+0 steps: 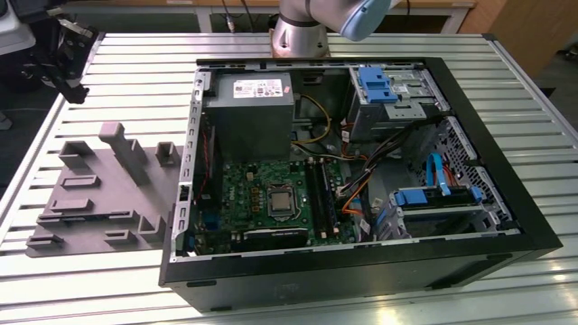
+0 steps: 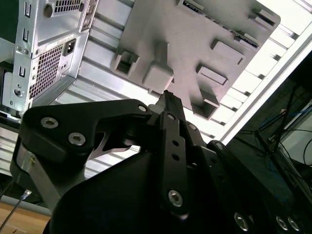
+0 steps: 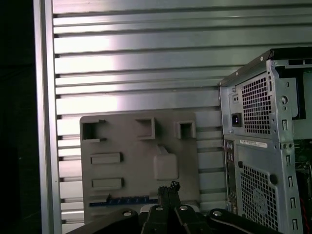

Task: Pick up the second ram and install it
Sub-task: 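Reach for the second ram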

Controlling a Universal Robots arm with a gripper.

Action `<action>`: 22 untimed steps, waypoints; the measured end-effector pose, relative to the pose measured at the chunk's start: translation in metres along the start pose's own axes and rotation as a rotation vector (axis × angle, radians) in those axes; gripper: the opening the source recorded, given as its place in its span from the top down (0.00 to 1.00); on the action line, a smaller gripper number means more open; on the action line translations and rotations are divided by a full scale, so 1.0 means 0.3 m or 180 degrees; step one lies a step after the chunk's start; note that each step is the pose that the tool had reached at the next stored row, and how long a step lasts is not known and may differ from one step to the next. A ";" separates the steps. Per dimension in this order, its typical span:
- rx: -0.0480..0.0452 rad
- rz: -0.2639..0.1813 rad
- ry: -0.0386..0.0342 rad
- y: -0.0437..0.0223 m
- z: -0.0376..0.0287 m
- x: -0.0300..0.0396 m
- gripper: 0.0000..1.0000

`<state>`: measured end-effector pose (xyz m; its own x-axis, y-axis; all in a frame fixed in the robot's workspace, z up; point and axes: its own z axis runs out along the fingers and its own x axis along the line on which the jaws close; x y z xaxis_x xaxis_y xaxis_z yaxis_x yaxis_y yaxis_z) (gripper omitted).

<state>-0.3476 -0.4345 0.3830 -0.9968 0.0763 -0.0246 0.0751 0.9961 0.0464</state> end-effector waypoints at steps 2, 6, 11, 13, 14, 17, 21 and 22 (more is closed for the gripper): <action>0.0000 0.0000 0.0000 -0.002 0.000 0.003 0.89; 0.0000 0.0000 0.0000 -0.005 0.001 0.010 0.89; 0.0000 0.0000 0.0000 -0.009 0.001 0.017 0.89; 0.0000 0.0000 0.0000 -0.011 0.001 0.020 0.89; -0.0001 0.0000 0.0000 -0.012 0.002 0.021 0.89; -0.0001 0.0000 0.0000 -0.014 0.002 0.027 0.89; -0.0001 0.0000 0.0000 -0.016 0.002 0.034 0.89; -0.0001 0.0000 0.0000 -0.017 0.002 0.036 0.89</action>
<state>-0.3587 -0.4388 0.3817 -0.9968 0.0762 -0.0246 0.0750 0.9961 0.0468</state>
